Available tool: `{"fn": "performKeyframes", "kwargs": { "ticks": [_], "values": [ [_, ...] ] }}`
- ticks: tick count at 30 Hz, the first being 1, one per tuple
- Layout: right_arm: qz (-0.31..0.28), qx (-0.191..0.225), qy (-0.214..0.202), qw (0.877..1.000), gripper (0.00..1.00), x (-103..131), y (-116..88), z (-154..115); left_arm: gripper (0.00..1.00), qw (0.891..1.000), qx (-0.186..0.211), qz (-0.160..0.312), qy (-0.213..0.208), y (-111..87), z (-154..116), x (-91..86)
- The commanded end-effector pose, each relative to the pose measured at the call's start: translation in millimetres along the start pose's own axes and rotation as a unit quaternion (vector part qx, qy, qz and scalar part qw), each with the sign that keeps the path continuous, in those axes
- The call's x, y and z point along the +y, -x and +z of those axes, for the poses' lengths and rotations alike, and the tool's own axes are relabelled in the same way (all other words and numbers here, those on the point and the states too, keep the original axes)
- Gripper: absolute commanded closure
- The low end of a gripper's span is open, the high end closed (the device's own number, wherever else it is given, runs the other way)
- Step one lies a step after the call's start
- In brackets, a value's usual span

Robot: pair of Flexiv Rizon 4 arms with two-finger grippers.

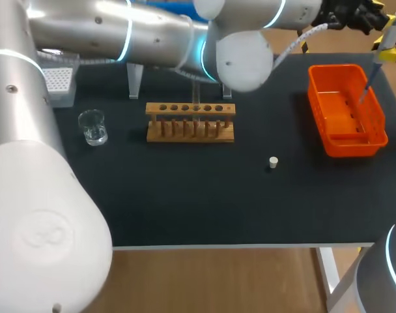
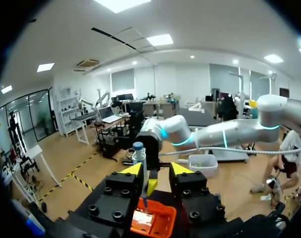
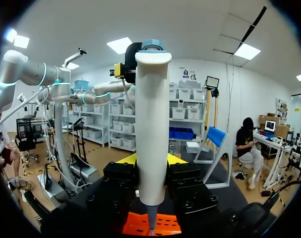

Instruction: Invert the test tube, pick up the pipette, mount the tip to pipette, aspirate from beaker and dispense into the tube, eject the tip, return the pipette, and cap with the stopper.

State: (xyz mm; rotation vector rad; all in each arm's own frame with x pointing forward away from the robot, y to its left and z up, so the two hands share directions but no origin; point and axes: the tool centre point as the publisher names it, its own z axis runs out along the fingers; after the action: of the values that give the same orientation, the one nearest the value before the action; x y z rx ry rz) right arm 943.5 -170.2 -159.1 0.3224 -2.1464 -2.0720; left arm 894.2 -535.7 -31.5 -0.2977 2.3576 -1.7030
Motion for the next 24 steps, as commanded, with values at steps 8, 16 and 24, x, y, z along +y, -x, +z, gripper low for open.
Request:
{"fn": "performKeyframes", "kwargs": {
  "ticks": [8, 16, 24],
  "values": [
    [0.000, -0.001, -0.003, 1.000, 1.00, 1, -1, 1, 1.00, 1.000, -0.010, -0.001, 0.014, -2.0, -1, -3.3],
    [0.000, -0.001, -0.003, 1.000, 1.00, 1, -1, 1, 1.00, 1.000, -0.010, -0.001, 0.014, -2.0, -1, -3.3],
    [0.000, -0.001, -0.003, 1.000, 1.00, 1, -1, 1, 1.00, 1.000, -0.006, 0.003, 0.010, 1.0, 16, -2.0]
  ]
}}
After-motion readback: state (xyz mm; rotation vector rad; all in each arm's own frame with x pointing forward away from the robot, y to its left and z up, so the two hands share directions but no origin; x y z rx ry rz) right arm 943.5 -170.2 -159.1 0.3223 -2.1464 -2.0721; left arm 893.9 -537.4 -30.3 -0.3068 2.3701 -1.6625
